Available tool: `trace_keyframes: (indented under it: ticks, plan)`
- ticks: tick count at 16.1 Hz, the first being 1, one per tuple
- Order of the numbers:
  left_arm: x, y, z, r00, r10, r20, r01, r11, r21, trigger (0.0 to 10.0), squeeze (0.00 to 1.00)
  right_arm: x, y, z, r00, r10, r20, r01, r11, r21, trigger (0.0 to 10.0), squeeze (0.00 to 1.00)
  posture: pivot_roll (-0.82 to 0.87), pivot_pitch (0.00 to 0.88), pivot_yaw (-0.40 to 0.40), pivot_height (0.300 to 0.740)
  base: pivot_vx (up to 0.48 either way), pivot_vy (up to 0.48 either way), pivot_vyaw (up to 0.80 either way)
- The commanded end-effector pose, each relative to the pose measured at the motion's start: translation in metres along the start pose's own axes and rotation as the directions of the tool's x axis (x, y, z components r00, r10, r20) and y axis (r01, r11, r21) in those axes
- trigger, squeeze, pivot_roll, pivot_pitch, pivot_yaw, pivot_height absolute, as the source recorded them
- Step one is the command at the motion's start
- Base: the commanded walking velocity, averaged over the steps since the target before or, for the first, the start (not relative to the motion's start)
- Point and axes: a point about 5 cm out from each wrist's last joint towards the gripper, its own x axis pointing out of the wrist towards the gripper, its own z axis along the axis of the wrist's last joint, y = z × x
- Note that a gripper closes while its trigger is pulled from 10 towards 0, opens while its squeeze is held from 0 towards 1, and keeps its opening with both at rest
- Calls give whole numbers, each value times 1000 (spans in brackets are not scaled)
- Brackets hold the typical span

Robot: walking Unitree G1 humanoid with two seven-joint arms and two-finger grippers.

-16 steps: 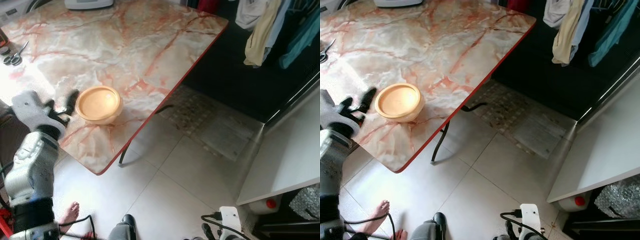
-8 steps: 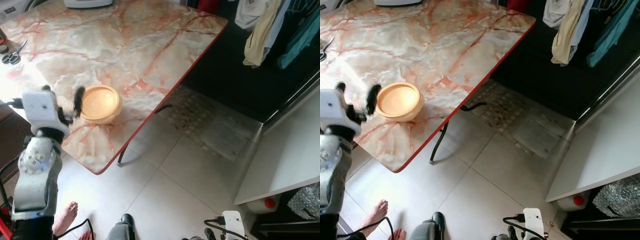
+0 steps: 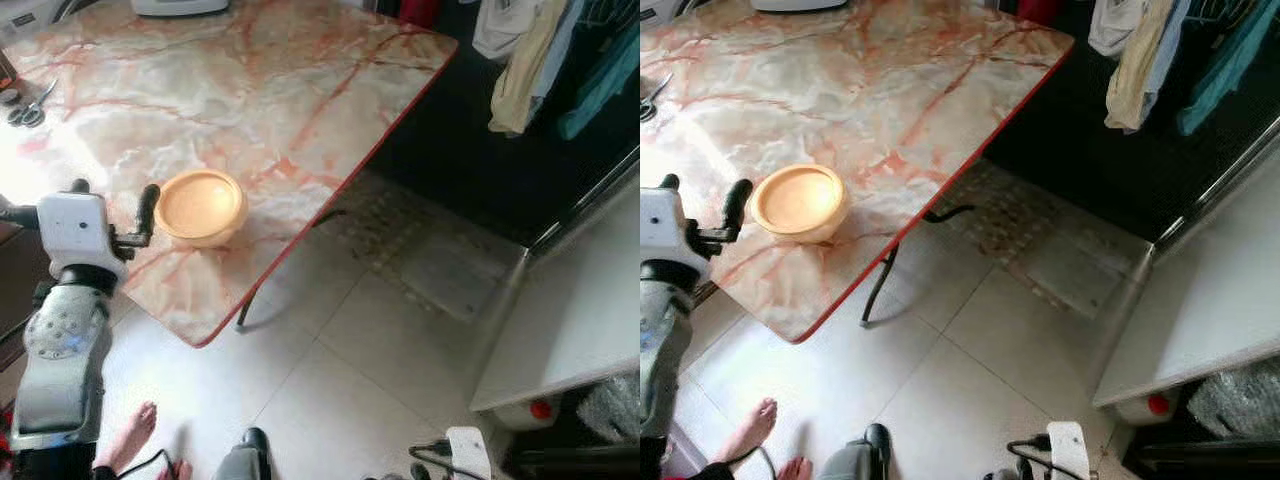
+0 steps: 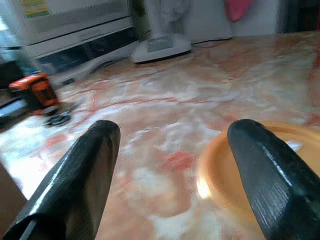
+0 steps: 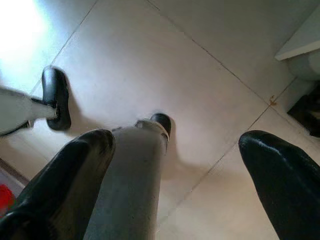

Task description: Restocking fridge

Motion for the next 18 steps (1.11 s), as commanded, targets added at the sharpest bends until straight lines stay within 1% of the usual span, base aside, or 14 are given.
trace_keyframes:
  ticks: [1,4,5,6,8,10,16,18]
  plan:
    - [-4,5,-1,1000,19,-2,-19,1000,23,10000,0,-1,3,-8,1000,3,-28,-3,1000,-2,10000,0,62,219,-31,740,0,0,800]
    - [-3,7,-1,1000,28,-7,-27,999,33,10000,0,2,12,-4,1000,18,-22,-18,1000,-2,10000,0,65,217,-29,740,0,0,800]
    - [-3,7,-1,1000,26,-6,-26,999,33,10000,0,2,13,-3,1000,22,-17,-22,999,24,10000,0,65,219,-28,740,0,0,0]
    - [-2,7,-1,1000,27,-6,-26,999,34,10000,0,2,13,-3,1000,21,-17,-20,1000,20,10000,0,65,223,-29,740,0,0,0]
    - [-2,7,-1,1000,27,-7,-27,999,35,10000,0,2,10,-3,1000,17,-16,-17,1000,18,10000,0,66,229,-30,740,0,0,0]
    - [0,7,-1,1000,29,-8,-29,999,39,10000,0,-1,1,-4,1000,10,-17,-9,1000,26,10000,0,67,238,-31,740,0,0,0]
    - [2,6,-3,1000,26,-12,-26,999,41,10000,0,-2,-5,-5,1000,6,-21,-6,1000,30,10000,0,62,244,-29,740,0,0,0]
    - [2,6,-3,1000,22,-15,-22,999,39,10000,0,-2,-4,-7,1000,5,-26,-4,1000,31,10000,0,64,246,-30,740,264,0,0]
